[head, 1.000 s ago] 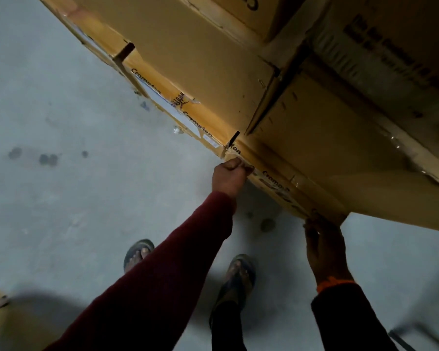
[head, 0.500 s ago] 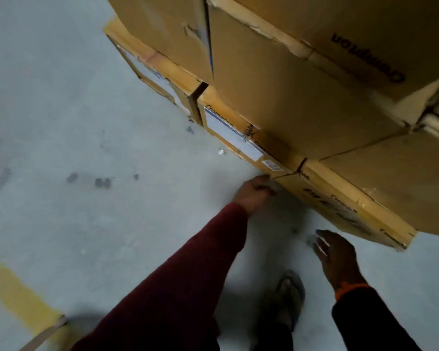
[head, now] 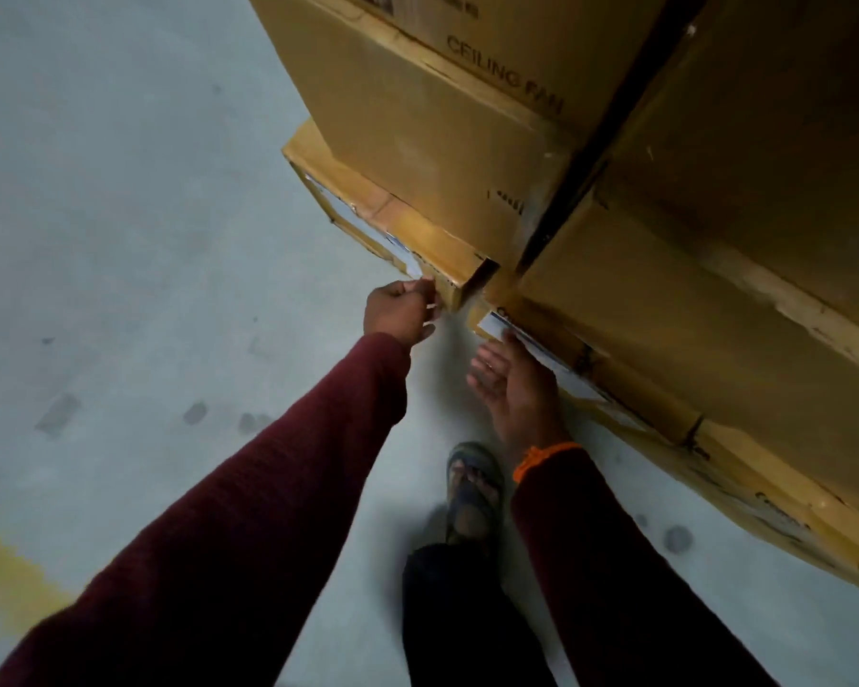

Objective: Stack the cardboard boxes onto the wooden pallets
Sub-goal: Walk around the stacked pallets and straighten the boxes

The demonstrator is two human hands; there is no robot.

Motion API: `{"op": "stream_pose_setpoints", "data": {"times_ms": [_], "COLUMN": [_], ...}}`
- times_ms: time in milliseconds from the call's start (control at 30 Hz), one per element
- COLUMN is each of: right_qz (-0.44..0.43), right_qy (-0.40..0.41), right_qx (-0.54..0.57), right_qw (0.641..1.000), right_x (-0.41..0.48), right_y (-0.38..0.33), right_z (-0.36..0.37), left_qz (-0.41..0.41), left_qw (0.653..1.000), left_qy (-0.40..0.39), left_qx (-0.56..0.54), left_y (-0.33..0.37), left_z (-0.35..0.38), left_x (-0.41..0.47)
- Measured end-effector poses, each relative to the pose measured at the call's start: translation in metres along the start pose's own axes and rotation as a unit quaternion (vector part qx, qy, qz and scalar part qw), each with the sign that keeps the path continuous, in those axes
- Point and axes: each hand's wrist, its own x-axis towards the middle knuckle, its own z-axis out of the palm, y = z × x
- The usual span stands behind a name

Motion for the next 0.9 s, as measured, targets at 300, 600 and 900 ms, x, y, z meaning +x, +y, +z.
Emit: {"op": "stream_pose_setpoints", "data": {"times_ms": [300, 600, 900], "right_qz": [-0.014, -0.065, -0.059], "right_qy": [0.132, 0.206, 0.178], "right_qx": [0.08, 0.186, 0.214], "right_qw": [0.988, 0.959, 0.959], "right_x": [0.047, 0.051, 0.053], "right_y": [-0.003, -0.001, -0.007], "right_z": [0.046, 0.068, 0.062], "left_qz": [0.051, 0.107, 0.18], "left_qw": [0.988, 0.98, 0.965], "left_qy": [0.14, -0.056, -0.032], "left_qx": [0.03, 0.161, 0.191], "left_y": [0.06, 0.126, 0.112], "left_z": [-0.086, -0.147, -0.137], "left_x": [0.136, 0.189, 0.174]}}
